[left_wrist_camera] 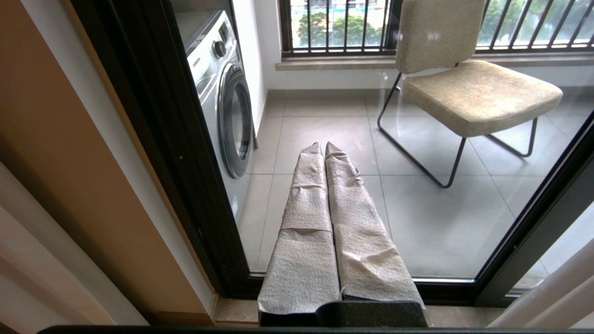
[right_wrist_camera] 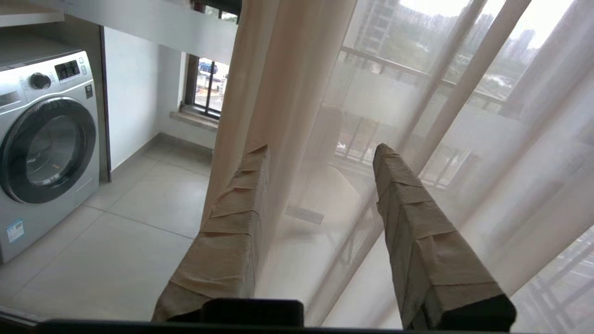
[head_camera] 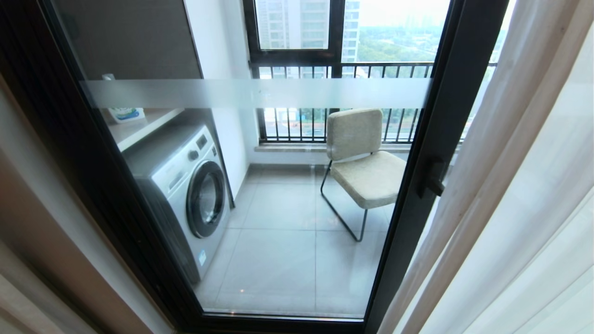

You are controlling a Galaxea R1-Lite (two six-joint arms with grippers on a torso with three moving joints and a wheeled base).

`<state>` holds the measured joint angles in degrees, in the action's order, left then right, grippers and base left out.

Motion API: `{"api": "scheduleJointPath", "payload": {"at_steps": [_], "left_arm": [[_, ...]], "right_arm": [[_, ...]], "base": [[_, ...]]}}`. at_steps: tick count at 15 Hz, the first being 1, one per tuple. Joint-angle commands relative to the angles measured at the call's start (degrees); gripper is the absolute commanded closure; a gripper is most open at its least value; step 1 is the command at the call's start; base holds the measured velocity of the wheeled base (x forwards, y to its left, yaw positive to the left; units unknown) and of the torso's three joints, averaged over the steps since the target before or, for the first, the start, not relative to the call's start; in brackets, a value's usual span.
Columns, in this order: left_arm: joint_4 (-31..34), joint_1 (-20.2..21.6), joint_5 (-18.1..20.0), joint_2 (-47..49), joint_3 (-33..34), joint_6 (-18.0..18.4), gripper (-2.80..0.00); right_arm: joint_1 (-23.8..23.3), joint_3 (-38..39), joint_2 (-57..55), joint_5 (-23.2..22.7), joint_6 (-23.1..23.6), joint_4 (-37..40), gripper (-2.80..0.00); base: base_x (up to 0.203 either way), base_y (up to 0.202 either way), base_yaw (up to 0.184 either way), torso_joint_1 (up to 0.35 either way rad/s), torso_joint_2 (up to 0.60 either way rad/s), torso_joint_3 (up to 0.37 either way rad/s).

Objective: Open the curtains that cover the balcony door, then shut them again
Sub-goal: Pull the inner curtains open on both sides

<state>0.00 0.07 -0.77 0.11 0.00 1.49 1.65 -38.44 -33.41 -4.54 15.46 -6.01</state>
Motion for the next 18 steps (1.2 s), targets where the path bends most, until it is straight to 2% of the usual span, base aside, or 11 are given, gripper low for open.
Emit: {"api": "scheduleJointPath", "payload": {"at_steps": [1, 4, 8, 10, 14, 18], "left_arm": [[0.0, 0.01, -0.02, -0.02, 0.0, 0.01, 0.0], [0.0, 0.01, -0.02, -0.02, 0.0, 0.01, 0.0], [0.0, 0.01, -0.02, -0.02, 0.0, 0.01, 0.0], [0.0, 0.01, -0.02, -0.02, 0.0, 0.01, 0.0], [0.0, 0.01, -0.02, -0.02, 0.0, 0.01, 0.0], [0.0, 0.01, -0.02, -0.02, 0.0, 0.01, 0.0]], "right_arm": [[0.21, -2.22, -9.53, -0.1, 0.13, -4.83, -2.8], [0.97, -2.52, -16.47, -0.18, -0.17, -12.24, -2.8], [11.26, -5.09, -25.63, -0.06, -1.83, -19.22, -2.8], [12.63, -7.22, -30.22, -0.04, -3.13, -21.32, -2.8], [11.54, -13.62, -38.73, 0.5, -4.5, -26.95, -2.8], [4.52, -16.2, -40.7, 0.75, -3.28, -27.64, -2.8]], "base": [[0.0, 0.0, 0.0, 0.0, 0.0, 0.0], [0.0, 0.0, 0.0, 0.0, 0.0, 0.0], [0.0, 0.0, 0.0, 0.0, 0.0, 0.0], [0.0, 0.0, 0.0, 0.0, 0.0, 0.0], [0.0, 0.0, 0.0, 0.0, 0.0, 0.0], [0.0, 0.0, 0.0, 0.0, 0.0, 0.0]]}}
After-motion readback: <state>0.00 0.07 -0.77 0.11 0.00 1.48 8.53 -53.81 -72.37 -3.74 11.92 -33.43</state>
